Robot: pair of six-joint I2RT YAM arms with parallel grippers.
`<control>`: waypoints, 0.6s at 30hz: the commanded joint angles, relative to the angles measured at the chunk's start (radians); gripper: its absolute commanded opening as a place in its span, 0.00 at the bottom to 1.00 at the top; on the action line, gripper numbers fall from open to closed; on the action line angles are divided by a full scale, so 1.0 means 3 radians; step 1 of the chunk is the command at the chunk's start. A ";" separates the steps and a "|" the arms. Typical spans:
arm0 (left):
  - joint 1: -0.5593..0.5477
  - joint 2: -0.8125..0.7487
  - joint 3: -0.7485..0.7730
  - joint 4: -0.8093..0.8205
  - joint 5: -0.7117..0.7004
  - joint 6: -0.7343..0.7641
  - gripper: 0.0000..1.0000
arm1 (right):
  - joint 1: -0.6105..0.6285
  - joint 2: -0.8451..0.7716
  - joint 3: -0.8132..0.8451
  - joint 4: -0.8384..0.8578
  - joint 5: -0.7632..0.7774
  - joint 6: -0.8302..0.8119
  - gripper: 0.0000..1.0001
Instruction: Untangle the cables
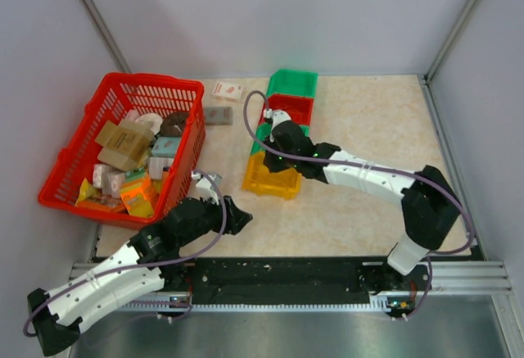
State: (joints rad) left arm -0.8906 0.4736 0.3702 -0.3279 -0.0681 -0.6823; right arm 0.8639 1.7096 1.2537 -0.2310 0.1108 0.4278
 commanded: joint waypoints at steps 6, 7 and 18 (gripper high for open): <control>0.0023 0.0109 0.0034 0.0208 0.0094 -0.0037 0.63 | 0.0025 -0.0774 -0.0604 0.0228 -0.0052 0.0000 0.00; 0.0023 0.0114 0.0039 0.0218 0.0099 -0.0047 0.63 | 0.0020 -0.0805 -0.0645 0.0233 -0.0052 0.0011 0.00; 0.0039 0.0323 0.0141 0.0316 0.0130 0.0040 0.63 | 0.0035 -0.1260 -0.0887 0.0187 -0.0272 0.0067 0.00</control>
State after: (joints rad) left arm -0.8883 0.5278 0.3702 -0.3035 -0.0418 -0.6857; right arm 0.8673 1.4296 0.9607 -0.2111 0.0753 0.4419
